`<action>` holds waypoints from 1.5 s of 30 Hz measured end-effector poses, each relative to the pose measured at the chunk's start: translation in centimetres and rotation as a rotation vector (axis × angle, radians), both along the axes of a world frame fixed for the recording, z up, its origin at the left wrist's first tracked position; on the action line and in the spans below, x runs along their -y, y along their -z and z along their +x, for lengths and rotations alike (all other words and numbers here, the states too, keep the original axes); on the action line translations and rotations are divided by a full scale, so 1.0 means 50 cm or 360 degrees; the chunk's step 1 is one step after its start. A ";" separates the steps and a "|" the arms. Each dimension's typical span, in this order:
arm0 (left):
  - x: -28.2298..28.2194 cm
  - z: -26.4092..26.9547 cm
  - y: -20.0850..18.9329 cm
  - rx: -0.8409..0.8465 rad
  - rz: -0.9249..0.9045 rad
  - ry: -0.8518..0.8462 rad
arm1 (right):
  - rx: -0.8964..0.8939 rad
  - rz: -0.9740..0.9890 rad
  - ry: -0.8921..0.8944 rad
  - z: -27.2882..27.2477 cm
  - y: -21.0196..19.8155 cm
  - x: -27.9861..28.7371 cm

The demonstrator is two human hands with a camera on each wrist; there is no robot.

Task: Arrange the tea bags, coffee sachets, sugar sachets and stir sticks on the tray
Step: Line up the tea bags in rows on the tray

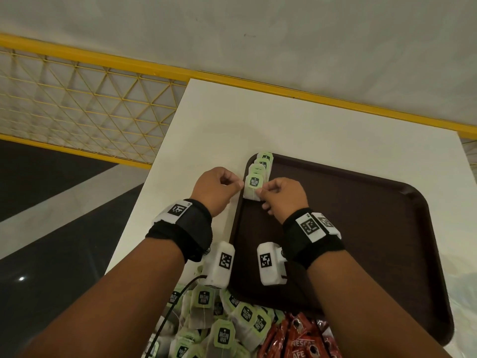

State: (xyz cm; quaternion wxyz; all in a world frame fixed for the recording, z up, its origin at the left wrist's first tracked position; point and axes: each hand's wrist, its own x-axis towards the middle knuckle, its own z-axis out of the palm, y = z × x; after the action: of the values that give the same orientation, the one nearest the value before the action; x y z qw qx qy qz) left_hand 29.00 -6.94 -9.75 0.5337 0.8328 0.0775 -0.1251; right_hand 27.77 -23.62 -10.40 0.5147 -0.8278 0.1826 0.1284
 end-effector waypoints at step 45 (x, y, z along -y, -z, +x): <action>-0.109 -0.203 -0.093 0.0046 0.0682 0.0784 | -0.0047 -0.0461 -0.0960 -0.267 -0.127 -0.015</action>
State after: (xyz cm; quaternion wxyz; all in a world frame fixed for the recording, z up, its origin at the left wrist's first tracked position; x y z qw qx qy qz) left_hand 18.84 -1.50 -5.09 0.3009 0.9216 -0.1094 -0.2194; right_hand 14.42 -22.88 -4.04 0.3278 -0.9071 -0.0470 0.2598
